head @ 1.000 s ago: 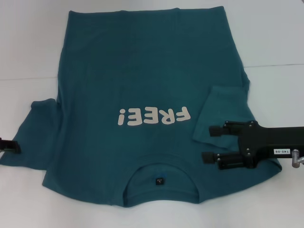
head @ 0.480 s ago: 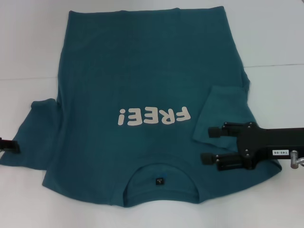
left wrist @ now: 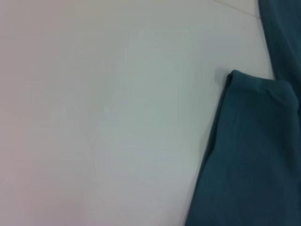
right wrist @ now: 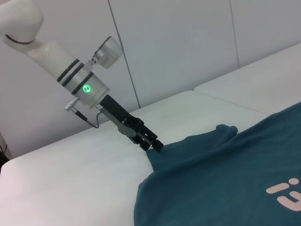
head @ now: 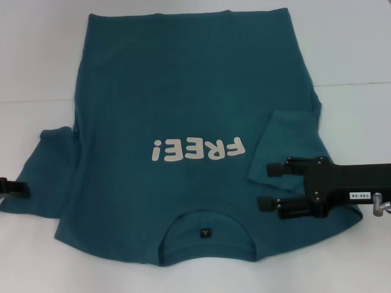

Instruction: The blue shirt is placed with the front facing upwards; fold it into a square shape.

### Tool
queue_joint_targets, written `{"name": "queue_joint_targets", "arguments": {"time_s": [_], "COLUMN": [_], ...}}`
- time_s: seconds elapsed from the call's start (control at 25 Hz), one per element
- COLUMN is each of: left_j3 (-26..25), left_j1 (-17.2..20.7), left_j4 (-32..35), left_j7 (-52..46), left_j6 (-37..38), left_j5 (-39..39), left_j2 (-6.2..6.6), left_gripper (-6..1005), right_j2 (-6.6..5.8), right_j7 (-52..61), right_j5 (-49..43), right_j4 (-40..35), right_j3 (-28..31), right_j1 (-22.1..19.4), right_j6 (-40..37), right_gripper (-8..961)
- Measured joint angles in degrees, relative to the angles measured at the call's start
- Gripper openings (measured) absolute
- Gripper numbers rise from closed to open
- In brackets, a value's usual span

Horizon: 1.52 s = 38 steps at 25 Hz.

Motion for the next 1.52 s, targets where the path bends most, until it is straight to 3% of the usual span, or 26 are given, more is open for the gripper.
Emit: {"name": "queue_joint_targets", "arguments": {"time_s": [0.96,1.52], "left_j3": [0.72,0.71], "left_j1": [-1.42,-1.43], "left_j4": [1.29,1.89], "left_j7": [-0.48,0.14], "left_j6": [0.01,-0.17], "left_j5": [-0.01,-0.01], "left_j2": [-0.05,0.08], "left_gripper": [761,159], "right_j2": [0.00,-0.08], "right_j7": [-0.24,-0.31], "right_j5": [0.00,0.20], "right_j4": [-0.02,0.65], "right_j3": [0.10,0.09], "right_j1": [0.11,0.19], "right_j6": [0.53,0.55], "right_gripper": [914,914]}}
